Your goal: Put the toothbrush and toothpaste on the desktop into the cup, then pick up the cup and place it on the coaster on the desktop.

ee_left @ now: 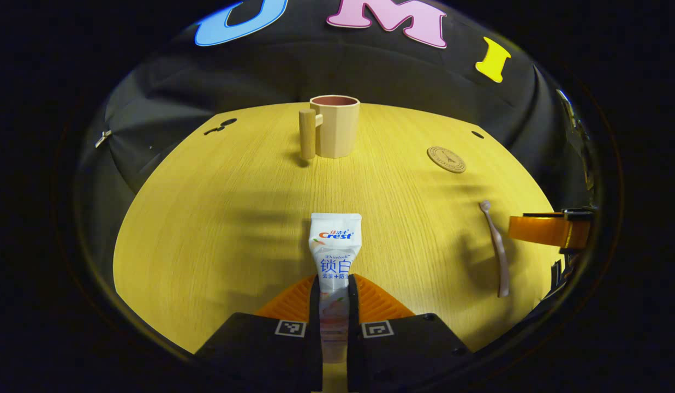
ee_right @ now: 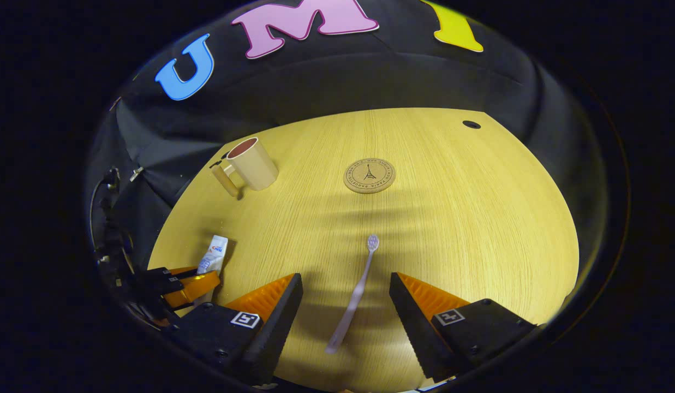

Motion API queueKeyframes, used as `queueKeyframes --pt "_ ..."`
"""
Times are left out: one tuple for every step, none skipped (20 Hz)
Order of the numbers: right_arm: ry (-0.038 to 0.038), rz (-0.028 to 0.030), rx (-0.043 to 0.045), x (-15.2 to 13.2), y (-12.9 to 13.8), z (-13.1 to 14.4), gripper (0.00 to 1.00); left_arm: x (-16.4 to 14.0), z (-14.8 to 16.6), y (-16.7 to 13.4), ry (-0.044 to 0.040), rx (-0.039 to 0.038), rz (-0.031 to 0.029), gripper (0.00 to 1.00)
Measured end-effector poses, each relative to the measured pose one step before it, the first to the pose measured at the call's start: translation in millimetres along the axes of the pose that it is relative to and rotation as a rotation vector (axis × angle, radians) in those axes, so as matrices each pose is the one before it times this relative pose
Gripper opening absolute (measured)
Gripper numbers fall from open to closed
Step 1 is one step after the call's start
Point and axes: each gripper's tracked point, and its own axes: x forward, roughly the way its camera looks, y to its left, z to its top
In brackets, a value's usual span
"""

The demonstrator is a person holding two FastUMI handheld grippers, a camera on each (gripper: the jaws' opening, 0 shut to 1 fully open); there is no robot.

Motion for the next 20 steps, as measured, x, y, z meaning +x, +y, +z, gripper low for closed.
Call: queueKeyframes --pt "0.01111 -0.00087 -0.00416 2.76 1.89 -2.32 0.98 -6.32 2.61 -2.88 -0.01464 -0.01212 -0.01071 0.23" --pt "0.01192 -0.00347 -0.00376 2.99 0.62 -2.14 0.99 -7.51 4.47 -3.3 -0.01767 -0.01755 -0.01419 0.23" --pt "0.00744 -0.00511 -0.00213 2.26 -1.1 -2.51 0.99 -5.77 3.17 -3.83 -0.01494 -0.02109 -0.01516 0.23" --pt "0.00849 -0.00816 -0.00359 2.41 -1.33 -1.48 0.99 -7.99 3.78 -3.33 -0.01196 -0.02236 -0.01066 0.23" --pt "0.00987 -0.01371 -0.0043 2.66 -1.54 -2.35 0.99 -7.17 2.39 -3.06 -0.01182 -0.01998 -0.01088 0.23" --pt "0.01068 -0.01123 -0.00266 2.49 -1.73 -2.09 0.99 -7.11 3.59 -1.92 -0.01397 -0.01654 -0.00592 0.22" --pt "0.00998 -0.00837 -0.00075 2.37 -1.28 -2.15 0.99 -5.74 2.55 -1.53 -0.01207 -0.01049 -0.00444 0.22" --pt "0.01338 -0.00746 -0.00118 1.44 -0.88 -3.42 0.99 -5.83 2.35 -1.74 -0.00942 -0.00558 -0.00318 0.22" --pt "0.01144 -0.00613 -0.00278 1.69 -0.6 -2.85 0.99 -6.86 -0.48 -1.05 -0.00731 -0.00124 -0.00161 0.22" --pt "0.01017 -0.00691 -0.00273 1.54 -0.36 -3.18 0.99 -6.33 0.61 -0.49 -0.00918 -0.00115 -0.00081 0.22" --pt "0.00866 -0.00432 -0.0025 1.04 0.13 -2.69 0.99 -6.21 -1.06 -1.5 -0.00503 -0.00319 -0.00349 0.22" --pt "0.00946 -0.00175 -0.00251 0.76 1.13 -3.11 0.98 -4.91 -0.14 -0.83 -0.004 -0.00712 -0.00113 0.22" --pt "0.00695 0.00454 -0.00339 0.57 2.66 -2.51 0.98 -5.09 -0.13 0.52 -0.00673 -0.01399 0.00033 0.22" --pt "0.00227 -0.01777 -0.02063 0.51 -1.64 -2.64 0.98 -4.46 0.09 0.13 -0.00806 -0.01214 0.00175 0.22" --pt "0.00738 -0.01121 -0.01068 -0.05 -0.73 -2.15 0.95 -4.27 -1.19 1.14 -0.00992 -0.00983 0.00548 0.22" --pt "0.00175 -0.01621 -0.00775 0.52 -2.28 0.28 0.88 -1.49 -0.39 0.59 -0.00287 -0.00349 0.00141 0.22" --pt "0.01084 -0.01794 -0.00657 0.55 -2.16 -1.43 0.83 -2.23 -1.53 0.98 -0.00055 -0.00155 0.00371 0.22" --pt "0.00587 -0.02779 -0.01262 1.04 -4.88 0.05 0.7 -3.14 -0.68 1.4 -0.0026 0.00002 0.00379 0.22" --pt "0.00487 -0.01083 -0.00765 0.45 -1.45 -0.03 0.62 -2.19 -0.31 0.15 -0.00186 0.00296 0.00097 0.22" --pt "0.00909 0.00047 0.00034 1.5 3.02 0.31 0.48 -2.73 -0.44 0.82 -0.00274 0.0059 0.00343 0.22"
